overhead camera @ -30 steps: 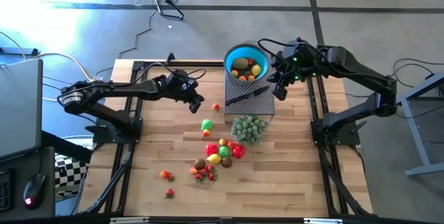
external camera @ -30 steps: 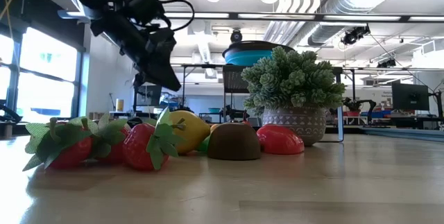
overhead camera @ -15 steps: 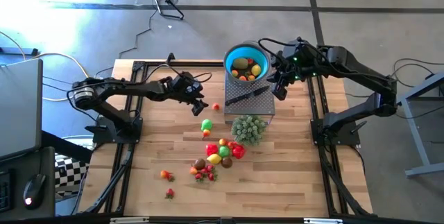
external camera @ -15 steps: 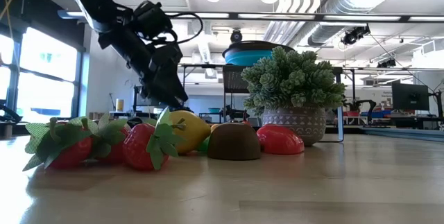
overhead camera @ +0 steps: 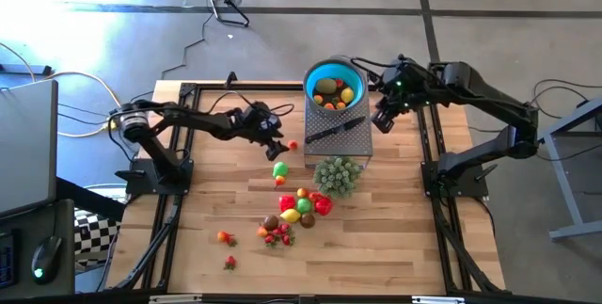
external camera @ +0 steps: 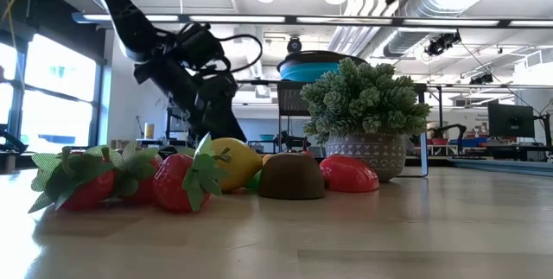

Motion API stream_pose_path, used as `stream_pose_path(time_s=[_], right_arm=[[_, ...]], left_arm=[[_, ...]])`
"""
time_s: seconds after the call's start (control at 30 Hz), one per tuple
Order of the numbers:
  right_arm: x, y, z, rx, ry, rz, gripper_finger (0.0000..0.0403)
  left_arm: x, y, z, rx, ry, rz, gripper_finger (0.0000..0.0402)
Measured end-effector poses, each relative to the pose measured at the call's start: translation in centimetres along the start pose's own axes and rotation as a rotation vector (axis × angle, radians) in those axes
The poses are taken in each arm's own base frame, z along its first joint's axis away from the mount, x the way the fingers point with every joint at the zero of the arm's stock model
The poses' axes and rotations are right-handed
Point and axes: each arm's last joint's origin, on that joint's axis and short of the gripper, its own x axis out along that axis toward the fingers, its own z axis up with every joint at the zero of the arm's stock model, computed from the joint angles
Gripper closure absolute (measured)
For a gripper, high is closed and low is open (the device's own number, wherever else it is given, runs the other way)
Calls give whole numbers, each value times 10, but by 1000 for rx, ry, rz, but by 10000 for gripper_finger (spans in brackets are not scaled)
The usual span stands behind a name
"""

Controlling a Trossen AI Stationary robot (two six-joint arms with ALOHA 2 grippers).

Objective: Pick & Place Fruit
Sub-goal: Put the orange pear into the blue strainer bowl

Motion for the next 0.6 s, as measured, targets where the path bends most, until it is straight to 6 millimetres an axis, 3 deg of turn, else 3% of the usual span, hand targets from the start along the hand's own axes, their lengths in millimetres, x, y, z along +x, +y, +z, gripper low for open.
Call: stream_pose_path(time_s=[0.33, 0.6], right_arm=[[22, -11, -5, 77, 65, -41, 400], [40, -17, -7, 107, 87, -54, 400]], left_arm=[[10, -5, -6, 119, 20, -24, 87], [13, -16, -7, 212, -4, 94, 87]])
